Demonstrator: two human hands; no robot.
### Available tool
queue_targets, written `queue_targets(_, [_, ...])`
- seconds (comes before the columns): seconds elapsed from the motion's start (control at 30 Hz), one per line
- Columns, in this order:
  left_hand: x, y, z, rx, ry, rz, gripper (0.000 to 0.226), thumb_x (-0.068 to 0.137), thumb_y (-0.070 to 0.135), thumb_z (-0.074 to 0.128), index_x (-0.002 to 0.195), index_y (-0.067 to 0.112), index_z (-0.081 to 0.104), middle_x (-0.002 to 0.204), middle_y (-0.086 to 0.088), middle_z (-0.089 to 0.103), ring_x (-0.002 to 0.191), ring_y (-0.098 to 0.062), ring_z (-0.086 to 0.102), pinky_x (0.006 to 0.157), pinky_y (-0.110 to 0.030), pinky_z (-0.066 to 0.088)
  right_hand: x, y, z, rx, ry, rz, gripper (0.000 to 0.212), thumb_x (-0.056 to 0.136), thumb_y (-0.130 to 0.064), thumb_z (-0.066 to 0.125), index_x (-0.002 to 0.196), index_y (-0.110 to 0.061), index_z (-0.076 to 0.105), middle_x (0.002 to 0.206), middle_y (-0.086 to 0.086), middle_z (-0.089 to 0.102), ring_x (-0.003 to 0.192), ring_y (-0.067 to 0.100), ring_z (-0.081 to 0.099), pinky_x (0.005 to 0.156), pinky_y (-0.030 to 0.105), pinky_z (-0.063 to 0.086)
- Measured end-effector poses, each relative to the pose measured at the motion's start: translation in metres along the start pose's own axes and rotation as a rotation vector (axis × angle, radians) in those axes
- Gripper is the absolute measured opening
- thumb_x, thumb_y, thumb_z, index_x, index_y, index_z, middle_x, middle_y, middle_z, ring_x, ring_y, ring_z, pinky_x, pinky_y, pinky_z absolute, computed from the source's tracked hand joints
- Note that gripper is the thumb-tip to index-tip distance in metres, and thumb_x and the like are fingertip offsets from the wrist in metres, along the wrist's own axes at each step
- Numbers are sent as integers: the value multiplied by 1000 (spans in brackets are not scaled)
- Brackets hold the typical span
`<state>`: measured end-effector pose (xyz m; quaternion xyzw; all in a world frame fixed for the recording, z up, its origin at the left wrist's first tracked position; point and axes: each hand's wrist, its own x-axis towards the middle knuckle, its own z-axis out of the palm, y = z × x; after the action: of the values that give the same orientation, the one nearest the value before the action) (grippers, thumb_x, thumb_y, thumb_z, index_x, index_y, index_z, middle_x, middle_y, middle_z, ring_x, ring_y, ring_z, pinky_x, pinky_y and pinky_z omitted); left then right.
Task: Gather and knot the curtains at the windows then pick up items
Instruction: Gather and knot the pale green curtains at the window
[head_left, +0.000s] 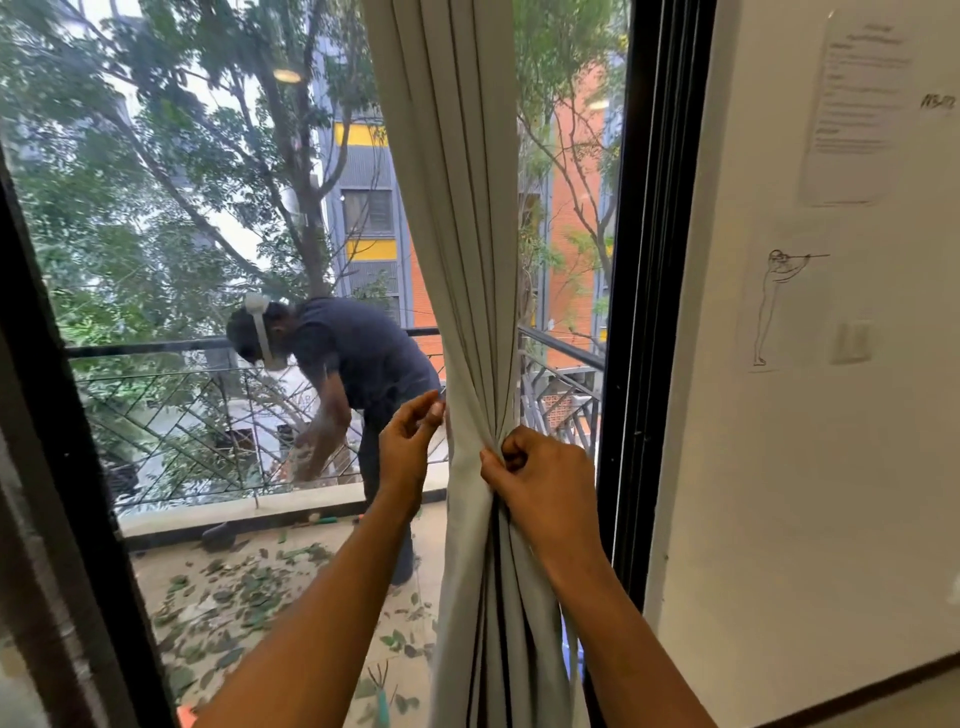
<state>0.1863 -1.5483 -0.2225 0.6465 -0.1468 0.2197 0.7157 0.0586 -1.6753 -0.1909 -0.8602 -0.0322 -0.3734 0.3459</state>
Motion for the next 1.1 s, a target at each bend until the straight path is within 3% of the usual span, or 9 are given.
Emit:
queue_targets(0.1, [-3, -5, 7, 2, -49, 69, 14, 91, 7, 59, 102, 9, 67, 91, -3, 70, 84, -7, 68, 76, -24, 55, 0, 0, 1, 19, 8, -6, 22, 83, -36, 65, 72, -17, 61, 68, -1, 66, 64, 13, 60, 67, 30, 51])
queue_targets(0.23, [2, -9, 12, -53, -90, -28, 30, 91, 6, 60, 120, 12, 60, 110, -3, 67, 100, -17, 65, 87, -32, 55, -1, 2, 1, 44, 21, -10, 22, 82, -36, 65, 73, -16, 64, 70, -1, 67, 66, 13, 63, 69, 34, 52])
queue_targets(0.4, [4, -17, 7, 29, -142, -71, 15, 89, 4, 62, 103, 6, 66, 94, -4, 70, 88, -16, 66, 95, -52, 50, -3, 5, -6, 52, 45, -16, 22, 80, -35, 67, 67, -18, 59, 63, -4, 64, 62, 13, 61, 66, 33, 52])
queue_targets(0.5, [12, -25, 5, -33, -117, -124, 69, 80, 46, 70, 137, 16, 45, 139, -8, 52, 125, -20, 51, 104, -49, 44, -5, 7, -10, 80, 38, -18, 22, 79, -33, 69, 65, -22, 56, 61, -10, 59, 60, 9, 59, 65, 33, 53])
queue_targets(0.57, [21, -36, 3, -121, -180, -210, 85, 75, 59, 69, 145, 25, 34, 145, -4, 46, 131, -21, 46, 105, -48, 42, -6, 9, -12, 112, 28, -4, 22, 79, -33, 69, 66, -18, 59, 62, -8, 61, 62, 9, 61, 66, 35, 54])
queue_targets(0.7, [24, -29, 0, -118, -385, -292, 23, 86, 20, 63, 107, 12, 65, 103, 0, 71, 105, -26, 61, 85, -37, 54, -7, 12, -20, 139, 25, 6, 20, 79, -32, 70, 71, -14, 66, 66, -4, 66, 63, 9, 63, 67, 36, 55])
queue_targets(0.8, [22, -27, -15, -162, -312, -297, 9, 82, 17, 66, 89, 15, 71, 92, 0, 73, 95, -21, 64, 80, -33, 50, -4, 18, -29, 109, 65, 4, 21, 78, -29, 71, 68, -12, 65, 61, -5, 62, 59, 11, 60, 63, 34, 53])
queue_targets(0.9, [8, -16, -39, -117, -232, -296, 14, 88, 6, 60, 81, 15, 67, 74, 6, 73, 72, -9, 67, 77, -28, 49, -1, 20, -33, 32, 81, -3, 22, 80, -31, 69, 68, -13, 63, 59, -8, 58, 58, 11, 58, 63, 32, 51])
queue_targets(1.1, [-53, 37, -70, 26, -50, -85, 27, 79, -1, 71, 64, 22, 74, 66, 6, 73, 65, -5, 67, 64, -15, 53, -8, 6, -12, -29, 83, -46, 24, 84, -30, 62, 71, -9, 60, 66, 4, 63, 61, 22, 59, 61, 35, 49])
